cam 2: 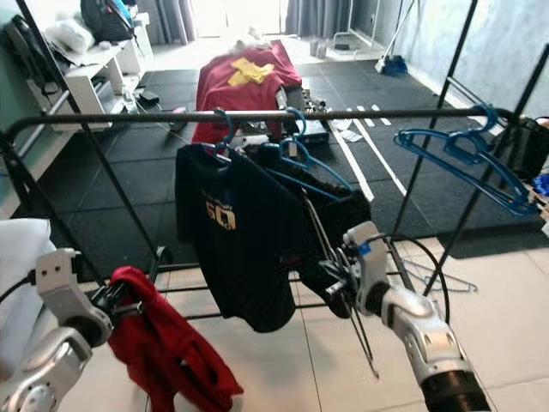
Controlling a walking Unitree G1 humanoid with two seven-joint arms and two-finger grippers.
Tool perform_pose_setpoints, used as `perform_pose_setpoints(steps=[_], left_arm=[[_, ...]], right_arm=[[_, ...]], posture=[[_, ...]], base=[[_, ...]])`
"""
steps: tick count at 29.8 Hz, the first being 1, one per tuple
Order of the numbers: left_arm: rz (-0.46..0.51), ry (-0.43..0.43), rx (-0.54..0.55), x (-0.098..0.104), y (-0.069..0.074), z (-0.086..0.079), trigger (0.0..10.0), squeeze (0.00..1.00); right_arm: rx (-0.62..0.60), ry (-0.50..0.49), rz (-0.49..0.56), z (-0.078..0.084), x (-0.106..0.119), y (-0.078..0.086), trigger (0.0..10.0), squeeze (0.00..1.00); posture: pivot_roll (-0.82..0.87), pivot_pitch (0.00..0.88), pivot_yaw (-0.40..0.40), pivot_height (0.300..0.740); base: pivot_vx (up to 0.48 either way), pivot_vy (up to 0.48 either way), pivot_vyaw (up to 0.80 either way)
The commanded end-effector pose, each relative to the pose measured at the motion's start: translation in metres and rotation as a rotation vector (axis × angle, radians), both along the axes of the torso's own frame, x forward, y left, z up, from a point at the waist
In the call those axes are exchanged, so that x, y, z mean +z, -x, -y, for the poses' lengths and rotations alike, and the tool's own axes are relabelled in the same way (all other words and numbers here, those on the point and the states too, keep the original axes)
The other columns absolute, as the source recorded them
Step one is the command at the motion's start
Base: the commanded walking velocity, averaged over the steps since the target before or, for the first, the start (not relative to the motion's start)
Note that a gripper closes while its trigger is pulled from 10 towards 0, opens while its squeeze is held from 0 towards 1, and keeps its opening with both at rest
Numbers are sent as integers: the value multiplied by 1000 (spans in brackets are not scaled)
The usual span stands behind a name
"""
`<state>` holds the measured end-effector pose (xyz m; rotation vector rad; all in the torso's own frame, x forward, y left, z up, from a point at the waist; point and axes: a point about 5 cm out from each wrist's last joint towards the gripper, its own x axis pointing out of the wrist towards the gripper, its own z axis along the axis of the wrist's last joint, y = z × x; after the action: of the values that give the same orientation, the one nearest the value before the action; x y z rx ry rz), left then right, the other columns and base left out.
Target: Hang hanger
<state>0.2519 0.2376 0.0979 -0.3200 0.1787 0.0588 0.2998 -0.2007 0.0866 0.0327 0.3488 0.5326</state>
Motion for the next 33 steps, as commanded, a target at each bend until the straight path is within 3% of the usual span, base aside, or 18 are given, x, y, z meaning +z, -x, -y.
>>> perform_pose_setpoints(steps=[1, 8, 14, 16, 19, 21, 23, 24, 33], left_arm=[[-16, -2, 23, -9, 5, -3, 10000, 0], [-42, 1, 31, -19, 8, -2, 10000, 0], [-71, -16, 38, -31, 11, -5, 10000, 0], [-149, -69, 76, -55, 23, -17, 10000, 0], [-174, -77, 90, -63, 29, -22, 10000, 0], [-223, -22, 127, -81, 46, -26, 10000, 0], [-237, -13, 132, -87, 51, -26, 10000, 0], [-241, 68, 133, -95, 61, -21, 10000, 0], [-198, 94, 145, -95, 65, -18, 10000, 0]], right_arm=[[-107, -13, -26, 13, -10, 2, 10000, 0], [-167, -20, -58, 18, -22, 6, 10000, 0], [-168, -18, -74, 16, -30, 9, 10000, 0], [-173, -4, -105, 14, -43, 12, 10000, 0], [-184, 0, -121, 14, -48, 13, 10000, 0], [-249, -14, -186, 17, -69, 26, 10000, 0], [-270, -19, -204, 18, -76, 31, 10000, 0], [-302, -52, -212, 19, -80, 34, 10000, 0], [-296, -43, -208, 20, -81, 32, 10000, 0]], posture=[[-109, 17, 11, 740], [-108, 21, 10, 740], [-101, 16, 9, 740], [-87, 5, 9, 740], [-82, 3, 8, 740], [-55, 0, 7, 740], [-55, 0, 6, 740], [-54, 0, 9, 740], [-41, 0, 13, 740]], base=[[-409, 0, 0], [-404, 0, 305], [0, 0, 706], [0, 0, 706], [0, 0, 706], [0, 0, 706], [0, 0, 706], [0, 0, 706], [0, 0, 703]])
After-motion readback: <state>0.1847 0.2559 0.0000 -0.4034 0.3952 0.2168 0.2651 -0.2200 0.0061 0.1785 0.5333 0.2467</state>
